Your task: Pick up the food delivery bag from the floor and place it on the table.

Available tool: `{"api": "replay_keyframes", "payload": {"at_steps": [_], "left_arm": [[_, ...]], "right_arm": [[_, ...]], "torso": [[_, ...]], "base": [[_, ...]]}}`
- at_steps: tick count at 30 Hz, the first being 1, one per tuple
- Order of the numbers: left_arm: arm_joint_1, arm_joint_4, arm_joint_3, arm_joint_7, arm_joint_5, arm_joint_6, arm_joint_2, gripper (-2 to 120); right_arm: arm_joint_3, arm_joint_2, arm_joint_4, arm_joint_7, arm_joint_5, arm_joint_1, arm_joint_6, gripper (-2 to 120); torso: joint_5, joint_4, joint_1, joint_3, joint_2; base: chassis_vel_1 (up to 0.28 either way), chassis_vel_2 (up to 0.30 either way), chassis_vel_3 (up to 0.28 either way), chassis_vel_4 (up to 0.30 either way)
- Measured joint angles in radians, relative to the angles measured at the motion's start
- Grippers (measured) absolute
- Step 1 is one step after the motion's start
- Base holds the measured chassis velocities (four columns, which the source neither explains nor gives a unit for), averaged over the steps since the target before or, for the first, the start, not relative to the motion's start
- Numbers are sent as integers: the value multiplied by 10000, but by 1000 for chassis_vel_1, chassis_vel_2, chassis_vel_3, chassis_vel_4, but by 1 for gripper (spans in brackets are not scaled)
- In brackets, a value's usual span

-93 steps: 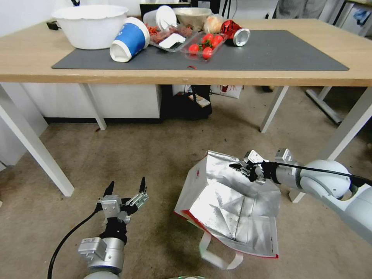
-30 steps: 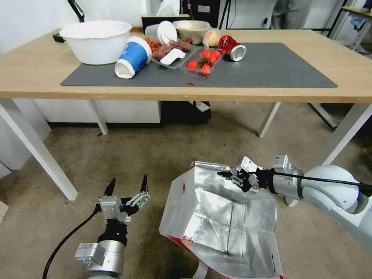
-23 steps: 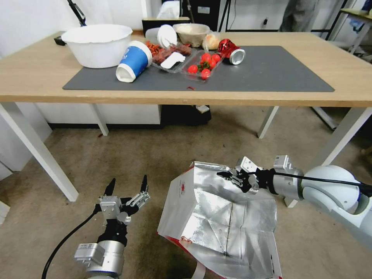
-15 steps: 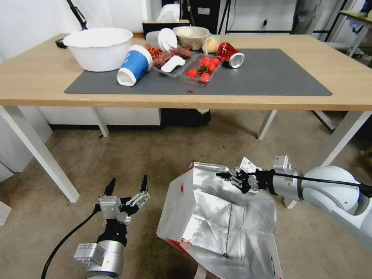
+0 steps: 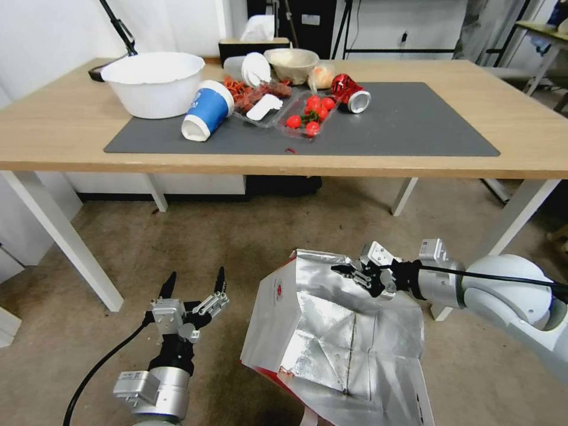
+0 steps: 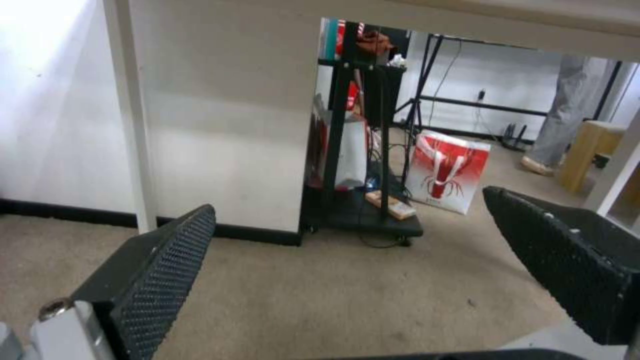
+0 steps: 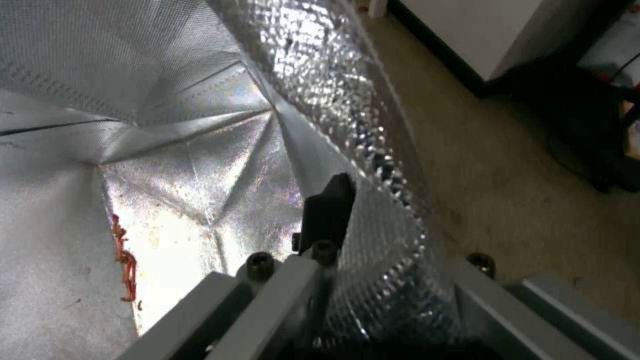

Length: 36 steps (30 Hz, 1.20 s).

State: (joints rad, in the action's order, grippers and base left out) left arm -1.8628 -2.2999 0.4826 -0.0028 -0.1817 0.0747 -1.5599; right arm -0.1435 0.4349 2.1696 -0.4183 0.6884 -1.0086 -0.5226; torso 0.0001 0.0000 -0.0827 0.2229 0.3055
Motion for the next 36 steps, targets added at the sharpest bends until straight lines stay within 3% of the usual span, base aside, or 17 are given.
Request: {"api": "replay_keyframes", "payload": {"at_steps": [36], "left_arm": [[-90,-92,-139,127,44,-3,-45,100]], "right_arm": [[-679,-282,388,-16,187,-612,27,0]], "torso": [[0,0,-490,990,1482]], "base": [[0,0,0,0]]}}
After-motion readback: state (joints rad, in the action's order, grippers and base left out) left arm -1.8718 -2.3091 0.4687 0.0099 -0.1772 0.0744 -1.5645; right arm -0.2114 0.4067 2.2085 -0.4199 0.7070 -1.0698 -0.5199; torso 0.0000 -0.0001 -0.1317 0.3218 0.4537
